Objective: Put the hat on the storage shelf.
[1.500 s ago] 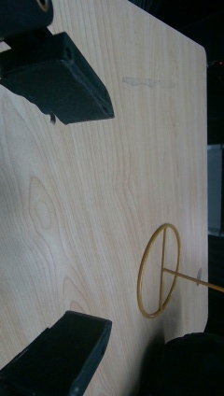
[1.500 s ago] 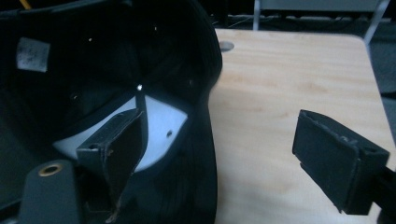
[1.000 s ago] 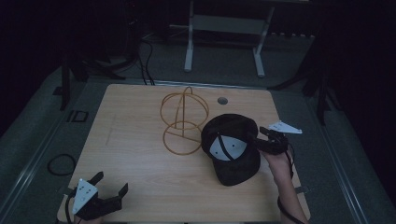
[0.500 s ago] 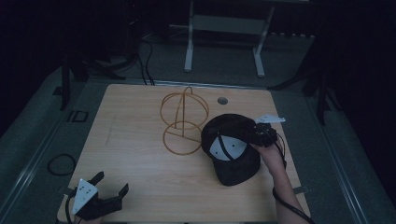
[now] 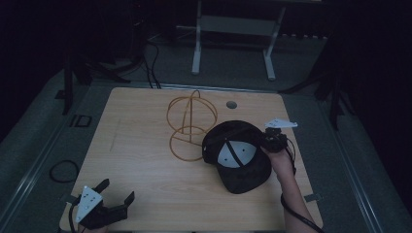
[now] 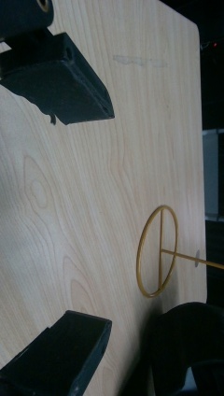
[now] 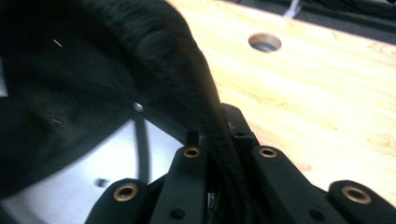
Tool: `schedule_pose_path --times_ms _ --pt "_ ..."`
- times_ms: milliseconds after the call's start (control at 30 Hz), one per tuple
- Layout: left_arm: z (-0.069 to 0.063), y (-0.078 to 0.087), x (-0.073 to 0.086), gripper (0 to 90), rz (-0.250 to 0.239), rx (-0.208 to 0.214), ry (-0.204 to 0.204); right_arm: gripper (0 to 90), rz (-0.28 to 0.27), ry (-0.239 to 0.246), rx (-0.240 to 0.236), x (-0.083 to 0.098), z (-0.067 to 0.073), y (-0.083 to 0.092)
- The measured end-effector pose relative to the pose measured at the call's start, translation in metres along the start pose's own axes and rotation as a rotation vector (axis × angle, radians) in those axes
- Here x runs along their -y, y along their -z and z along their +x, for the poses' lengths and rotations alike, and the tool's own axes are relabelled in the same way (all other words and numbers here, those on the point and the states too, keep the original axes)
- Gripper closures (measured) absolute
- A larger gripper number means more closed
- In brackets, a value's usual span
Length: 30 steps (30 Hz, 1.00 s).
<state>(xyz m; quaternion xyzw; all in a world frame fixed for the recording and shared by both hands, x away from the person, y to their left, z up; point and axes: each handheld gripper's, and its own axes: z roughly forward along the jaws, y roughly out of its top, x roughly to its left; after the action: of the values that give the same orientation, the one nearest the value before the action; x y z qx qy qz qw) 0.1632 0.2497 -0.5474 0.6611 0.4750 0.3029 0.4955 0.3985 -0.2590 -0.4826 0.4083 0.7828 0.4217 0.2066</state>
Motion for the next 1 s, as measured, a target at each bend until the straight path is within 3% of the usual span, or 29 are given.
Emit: schedule_pose_path --times_ms 233,400,533,567,600,633,800,1000 --pt "-0.002 -0.001 0.0 2.9 -0.002 0.003 -0.004 88.3 -0.117 -0.037 -0.035 -0.012 0.002 0.032" --pt "-0.009 -0.002 -0.001 2.9 -0.007 0.025 -0.001 88.3 -0.159 -0.035 -0.033 -0.017 0.003 0.047" --pt "-0.019 -0.005 -0.003 2.9 -0.009 0.066 0.018 88.3 -0.17 -0.013 -0.014 -0.024 0.004 0.059" --pt "-0.027 -0.009 -0.005 2.9 -0.005 0.096 0.003 88.3 -0.181 -0.007 -0.005 -0.027 0.004 0.065" --pt "-0.027 -0.009 -0.005 2.9 -0.005 0.096 0.003 88.3 -0.181 -0.007 -0.005 -0.027 0.004 0.065" --pt "-0.035 -0.014 -0.007 3.9 0.007 0.123 -0.025 88.3 -0.194 -0.008 -0.007 -0.03 0.003 0.071" --pt "-0.055 -0.025 -0.011 7.2 0.024 0.172 -0.066 88.2 -0.223 0.007 0.003 -0.035 0.008 0.087" --pt "-0.07 -0.038 -0.019 7.2 0.049 0.236 -0.055 88.2 -0.243 0.007 -0.007 -0.035 0.015 0.1"
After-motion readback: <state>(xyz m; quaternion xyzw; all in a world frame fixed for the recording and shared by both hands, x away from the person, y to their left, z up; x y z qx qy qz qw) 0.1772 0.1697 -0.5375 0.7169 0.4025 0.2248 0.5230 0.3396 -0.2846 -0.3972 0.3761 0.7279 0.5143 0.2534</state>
